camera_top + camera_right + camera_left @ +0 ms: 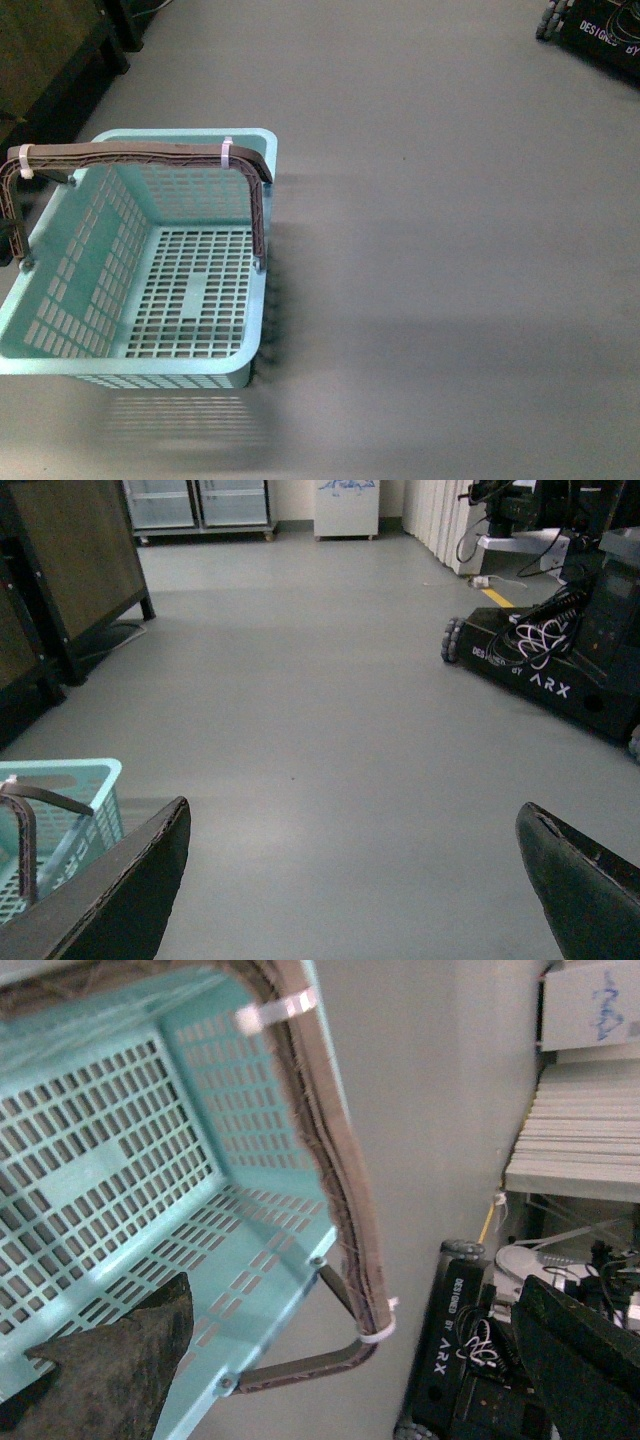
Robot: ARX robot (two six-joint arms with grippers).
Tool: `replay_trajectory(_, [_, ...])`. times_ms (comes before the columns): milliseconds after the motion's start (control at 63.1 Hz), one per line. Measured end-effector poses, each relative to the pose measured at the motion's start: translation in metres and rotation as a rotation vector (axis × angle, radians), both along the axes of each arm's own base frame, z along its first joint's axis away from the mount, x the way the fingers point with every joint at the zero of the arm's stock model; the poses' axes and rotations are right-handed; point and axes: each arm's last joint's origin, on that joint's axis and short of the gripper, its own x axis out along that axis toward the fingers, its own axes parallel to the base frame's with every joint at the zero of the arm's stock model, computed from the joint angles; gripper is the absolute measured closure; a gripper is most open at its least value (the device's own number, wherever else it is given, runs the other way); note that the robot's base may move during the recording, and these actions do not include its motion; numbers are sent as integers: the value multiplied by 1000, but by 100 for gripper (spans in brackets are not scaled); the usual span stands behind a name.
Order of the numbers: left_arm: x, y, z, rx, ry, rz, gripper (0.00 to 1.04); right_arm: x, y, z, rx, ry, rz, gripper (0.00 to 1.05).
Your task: Pick mango and avocado into basket
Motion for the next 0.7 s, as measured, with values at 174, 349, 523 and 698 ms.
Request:
replay_trajectory(174, [54, -31, -38, -32, 71, -45, 8, 0, 0, 0, 0, 0, 0, 9])
replay_trajectory(349, [103, -56, -47, -63, 37, -69, 8, 0, 0, 0, 0, 0, 0, 9])
replay_trajectory(523, [155, -61, -62, -77, -9, -39, 8, 0, 0, 0, 0, 0, 0, 9])
replay_trajectory(698, [181, -58, -69, -55, -27, -20, 14, 0, 0, 0, 0, 0, 0, 9])
